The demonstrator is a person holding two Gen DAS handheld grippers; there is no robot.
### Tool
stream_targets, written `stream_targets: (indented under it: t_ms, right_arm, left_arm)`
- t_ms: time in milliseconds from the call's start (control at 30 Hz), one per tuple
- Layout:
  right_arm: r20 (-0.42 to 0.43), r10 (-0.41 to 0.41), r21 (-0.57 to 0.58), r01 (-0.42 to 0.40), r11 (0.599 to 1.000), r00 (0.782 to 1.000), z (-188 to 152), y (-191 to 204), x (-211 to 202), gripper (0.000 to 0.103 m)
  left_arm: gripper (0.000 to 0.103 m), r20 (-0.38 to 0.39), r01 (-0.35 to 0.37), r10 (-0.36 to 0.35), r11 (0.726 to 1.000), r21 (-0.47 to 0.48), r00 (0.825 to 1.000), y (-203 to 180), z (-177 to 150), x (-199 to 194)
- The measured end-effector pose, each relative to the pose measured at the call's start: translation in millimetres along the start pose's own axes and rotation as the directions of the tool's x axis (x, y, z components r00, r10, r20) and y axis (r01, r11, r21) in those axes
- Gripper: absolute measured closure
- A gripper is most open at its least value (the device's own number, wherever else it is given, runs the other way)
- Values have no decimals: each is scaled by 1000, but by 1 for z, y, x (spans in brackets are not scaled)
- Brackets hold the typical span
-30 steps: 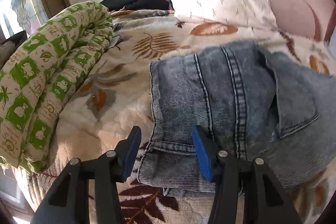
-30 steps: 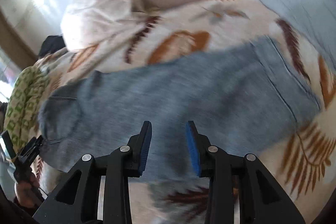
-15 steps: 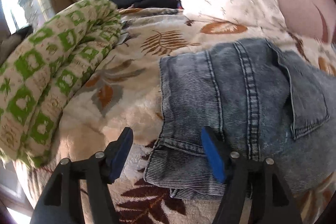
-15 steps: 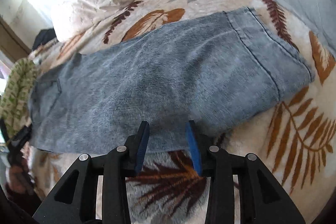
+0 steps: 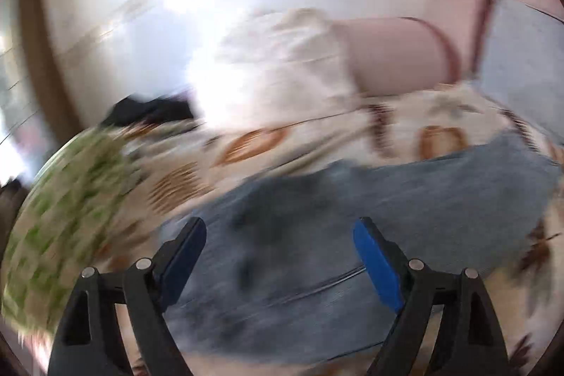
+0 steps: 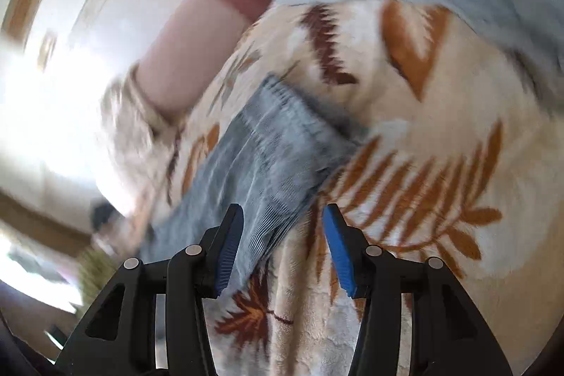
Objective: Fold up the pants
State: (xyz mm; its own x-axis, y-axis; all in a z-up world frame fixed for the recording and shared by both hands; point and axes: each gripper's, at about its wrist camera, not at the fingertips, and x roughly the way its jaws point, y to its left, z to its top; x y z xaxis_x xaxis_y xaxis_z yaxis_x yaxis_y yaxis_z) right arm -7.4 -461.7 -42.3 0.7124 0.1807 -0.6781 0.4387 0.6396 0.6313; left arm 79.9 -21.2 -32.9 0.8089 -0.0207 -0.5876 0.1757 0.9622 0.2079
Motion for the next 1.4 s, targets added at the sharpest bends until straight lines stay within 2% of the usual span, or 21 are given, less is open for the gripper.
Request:
stream_targets:
  t_ms: [67, 133, 233, 300, 400, 500, 600, 800, 900, 1033, 1067, 1167, 1200, 1267, 1300, 1333, 1367, 1400]
  right_arm:
    - [6, 43, 80, -43, 996, 999, 5, -12, 1, 53]
    - [-11, 60, 152, -58, 987, 998, 8, -21, 6, 51]
    - [-26, 99, 216, -91, 972, 995, 13, -28, 17, 50]
    - [-25, 106, 235, -97, 967, 994, 18, -28, 21, 49]
    - [-11, 88, 271, -82, 959, 996, 23, -33, 24, 48]
    - [-33, 89, 301, -75, 951, 995, 23, -38, 32, 48]
    - [-13, 92, 333, -82, 939, 996, 26, -41, 34, 49]
    - [18, 107, 368, -106, 924, 994, 33, -44, 41, 49]
    - [24, 121, 382, -121, 916, 992, 35, -46, 44, 49]
    - [29, 131, 385, -132, 913, 991, 36, -47, 45, 49]
    - [28, 133, 382, -134, 914, 991, 35, -47, 44, 49]
    - [30, 148, 389, -148, 909, 989, 34, -50, 43, 49]
    - [26, 150, 388, -148, 909, 988, 35, -50, 43, 49]
    - [19, 154, 384, -150, 911, 988, 35, -51, 43, 49]
    - [15, 156, 383, -150, 911, 988, 35, -51, 43, 49]
    - [11, 158, 382, -150, 912, 987, 35, -51, 43, 49]
    - [9, 159, 380, -150, 913, 987, 35, -50, 43, 49]
    - [6, 159, 377, -149, 914, 987, 35, -50, 44, 49]
  left_arm:
    - [16, -25, 92, -91, 995, 29, 996, -30, 21, 10]
    - [16, -67, 171, -167, 984, 52, 984, -57, 35, 23]
    - [16, -123, 247, -235, 964, 97, 964, -97, 51, 41]
    - [16, -164, 294, -272, 947, 126, 948, -122, 60, 52]
    - [16, -226, 371, -334, 916, 149, 915, -150, 75, 65]
    - [15, -262, 412, -358, 891, 192, 896, -180, 89, 74]
    - [9, -299, 466, -392, 852, 238, 870, -205, 104, 85]
    - [8, -348, 499, -385, 795, 345, 855, -252, 120, 107]
    - [8, -391, 556, -421, 752, 354, 818, -272, 123, 117]
    - [8, -440, 609, -441, 692, 389, 782, -301, 127, 133]
    - [8, -447, 617, -444, 681, 394, 776, -308, 129, 137]
    - [8, -485, 661, -469, 648, 379, 738, -322, 132, 151]
    - [9, -495, 668, -470, 641, 378, 731, -327, 133, 156]
    - [13, -508, 678, -472, 632, 374, 720, -334, 134, 165]
    - [16, -523, 694, -481, 624, 360, 704, -337, 135, 170]
    - [25, -536, 707, -488, 616, 348, 689, -339, 135, 173]
    - [31, -549, 715, -488, 612, 339, 678, -342, 134, 178]
    - [33, -561, 719, -485, 610, 333, 671, -344, 133, 181]
